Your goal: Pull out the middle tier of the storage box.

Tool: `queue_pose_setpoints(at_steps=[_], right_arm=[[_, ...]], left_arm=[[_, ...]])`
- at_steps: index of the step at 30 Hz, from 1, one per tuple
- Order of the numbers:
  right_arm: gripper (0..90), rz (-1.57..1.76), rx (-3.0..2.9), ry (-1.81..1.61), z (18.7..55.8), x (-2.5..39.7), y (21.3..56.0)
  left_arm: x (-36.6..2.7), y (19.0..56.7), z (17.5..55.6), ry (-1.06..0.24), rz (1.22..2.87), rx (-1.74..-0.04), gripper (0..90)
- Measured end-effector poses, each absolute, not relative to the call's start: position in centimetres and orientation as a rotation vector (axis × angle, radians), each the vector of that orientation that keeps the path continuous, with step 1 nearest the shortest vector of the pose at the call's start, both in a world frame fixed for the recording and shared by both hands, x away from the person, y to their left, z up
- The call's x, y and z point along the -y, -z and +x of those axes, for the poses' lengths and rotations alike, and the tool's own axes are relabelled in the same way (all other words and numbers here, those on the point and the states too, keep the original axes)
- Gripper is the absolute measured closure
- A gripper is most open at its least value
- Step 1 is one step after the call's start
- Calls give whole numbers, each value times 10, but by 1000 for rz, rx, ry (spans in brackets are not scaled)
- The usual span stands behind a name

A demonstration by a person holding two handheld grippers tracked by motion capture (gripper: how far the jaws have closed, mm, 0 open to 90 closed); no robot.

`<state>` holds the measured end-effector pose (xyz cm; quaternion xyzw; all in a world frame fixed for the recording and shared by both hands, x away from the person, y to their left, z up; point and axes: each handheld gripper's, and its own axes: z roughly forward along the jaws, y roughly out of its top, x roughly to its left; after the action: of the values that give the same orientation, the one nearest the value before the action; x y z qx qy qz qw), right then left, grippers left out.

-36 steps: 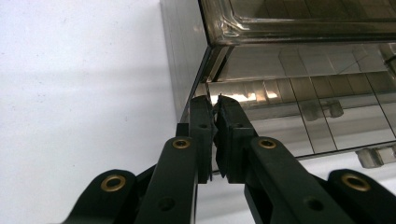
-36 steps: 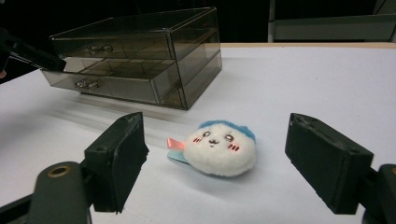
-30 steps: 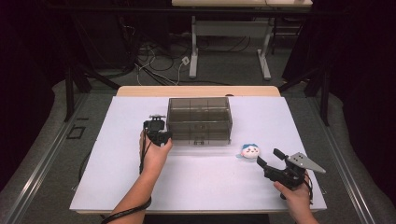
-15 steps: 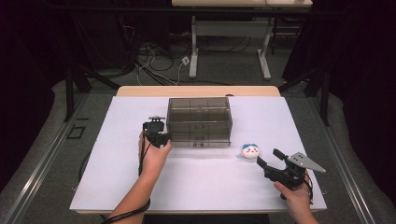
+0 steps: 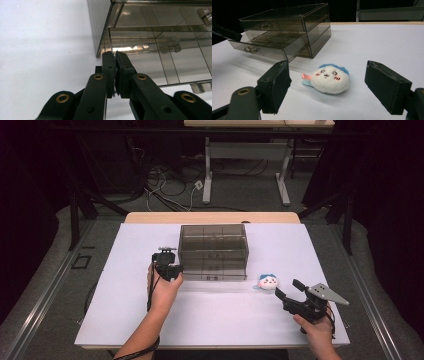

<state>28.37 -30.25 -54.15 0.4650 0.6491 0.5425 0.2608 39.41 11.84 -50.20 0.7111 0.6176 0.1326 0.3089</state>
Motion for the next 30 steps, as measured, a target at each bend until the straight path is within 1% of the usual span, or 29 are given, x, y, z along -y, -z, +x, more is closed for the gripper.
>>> queue_pose_setpoints(at_steps=[19,30], right_arm=[[200,1259,-1758,-1468,283,303,541],[200,1257,-1757,-1469,283,303,541]], left_arm=[[-119,504,386,-353,1887,-1626,870],[-121,505,382,-322,1891,-1625,866]])
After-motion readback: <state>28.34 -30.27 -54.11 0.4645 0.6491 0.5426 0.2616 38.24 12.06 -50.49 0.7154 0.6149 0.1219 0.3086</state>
